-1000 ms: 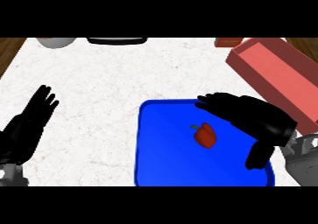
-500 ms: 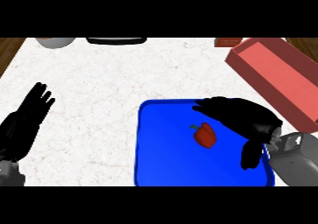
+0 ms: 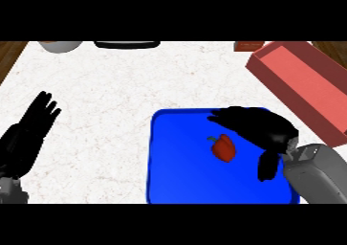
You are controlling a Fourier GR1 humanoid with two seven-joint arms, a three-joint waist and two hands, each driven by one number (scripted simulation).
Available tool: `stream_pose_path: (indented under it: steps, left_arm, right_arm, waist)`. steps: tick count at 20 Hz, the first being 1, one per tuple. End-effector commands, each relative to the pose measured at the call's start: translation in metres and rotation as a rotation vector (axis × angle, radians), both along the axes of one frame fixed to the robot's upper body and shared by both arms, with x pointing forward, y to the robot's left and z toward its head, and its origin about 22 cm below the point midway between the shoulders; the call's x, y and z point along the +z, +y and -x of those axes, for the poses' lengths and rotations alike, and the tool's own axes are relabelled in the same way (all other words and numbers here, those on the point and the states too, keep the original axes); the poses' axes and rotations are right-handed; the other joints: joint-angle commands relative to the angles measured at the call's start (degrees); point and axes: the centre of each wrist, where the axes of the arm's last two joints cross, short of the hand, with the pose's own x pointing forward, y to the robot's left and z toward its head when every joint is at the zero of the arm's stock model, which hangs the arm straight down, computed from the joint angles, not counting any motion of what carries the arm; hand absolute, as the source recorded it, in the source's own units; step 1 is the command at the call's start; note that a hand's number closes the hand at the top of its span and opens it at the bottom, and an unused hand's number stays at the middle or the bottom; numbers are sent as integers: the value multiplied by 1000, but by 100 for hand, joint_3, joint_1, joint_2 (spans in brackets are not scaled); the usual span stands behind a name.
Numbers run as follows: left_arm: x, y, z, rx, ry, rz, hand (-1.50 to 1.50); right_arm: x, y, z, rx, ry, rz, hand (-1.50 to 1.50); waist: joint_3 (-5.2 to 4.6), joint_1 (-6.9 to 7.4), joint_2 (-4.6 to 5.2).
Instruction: Pick the bell pepper from the tray and place it in the cardboard box
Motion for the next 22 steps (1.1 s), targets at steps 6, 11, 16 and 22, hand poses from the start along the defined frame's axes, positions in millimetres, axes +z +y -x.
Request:
stream_pose_path:
  steps: [6,11,16,22]
  left_arm:
    - [20,-3,6,10,-1,-2,0]
    - [6,7,6,2,-1,5,0]
    - [-16,18,0,20,-11,7,0]
    - [-6,-5,-4,1,-2,7,0]
  right_arm:
    - [-25,15,11,46,-43,-31,-150]
    - [-25,12,-6,10,-47,59,-150]
    - [-23,40,8,33,-52,60,-150]
    - [-29,33,0,9,-45,119,-150]
  waist:
    - [1,4,-3]
    - [0,9,2]
    - [-2,-7,2]
    - [0,-8,0]
